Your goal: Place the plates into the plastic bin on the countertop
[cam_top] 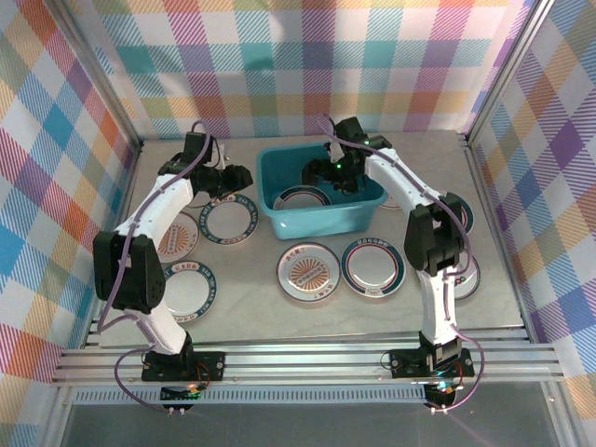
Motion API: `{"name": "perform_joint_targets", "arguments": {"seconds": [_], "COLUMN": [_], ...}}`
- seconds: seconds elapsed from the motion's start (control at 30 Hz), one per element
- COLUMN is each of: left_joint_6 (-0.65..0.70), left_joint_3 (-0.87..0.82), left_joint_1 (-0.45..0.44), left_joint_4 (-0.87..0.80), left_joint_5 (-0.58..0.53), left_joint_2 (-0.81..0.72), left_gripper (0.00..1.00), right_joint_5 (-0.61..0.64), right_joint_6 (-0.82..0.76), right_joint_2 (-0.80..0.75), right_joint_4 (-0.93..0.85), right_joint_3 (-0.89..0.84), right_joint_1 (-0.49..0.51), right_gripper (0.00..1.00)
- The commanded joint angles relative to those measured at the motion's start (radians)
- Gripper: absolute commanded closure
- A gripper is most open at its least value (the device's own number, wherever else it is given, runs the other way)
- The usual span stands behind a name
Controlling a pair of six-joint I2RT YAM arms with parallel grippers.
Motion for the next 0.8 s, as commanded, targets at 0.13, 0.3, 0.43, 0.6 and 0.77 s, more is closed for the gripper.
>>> {"name": "perform_joint_targets", "arguments": {"seconds": [0.13,0.3,0.43,0.6,0.77], "left_joint_6": [-0.091,-0.261,-0.392,-0.486,-0.521], "left_joint_3": [-0.152,-0.326,-0.427,-0.453,-0.463], "left_joint_1": [0.052,0.07,0.067,0.066,0.066], "left_joint_4": [-0.085,-0.064,-0.014,-0.019,0.033], "left_joint_5": [-0.174,-0.233,-0.254,-0.308,-0.312], "left_joint_2": [-0.173,-0.257,-0.268,-0.237,-0.171], "left_gripper": [0.39,0.34,0.34,0.32,0.27], "right_joint_5": [0.045,0.053,0.059,0.082,0.108], "right_joint_6": [-0.046,-0.06,-0.089,-0.109,-0.106], "right_joint_2": [-0.1,-0.142,-0.19,-0.242,-0.301], "right_joint_4": [0.032,0.046,0.073,0.088,0.129], "right_joint_3": [-0.078,-0.116,-0.153,-0.191,-0.259], "right_joint_1": [0.007,0.007,0.007,0.007,0.006], "right_gripper": [0.01,0.01,0.01,0.01,0.01]}}
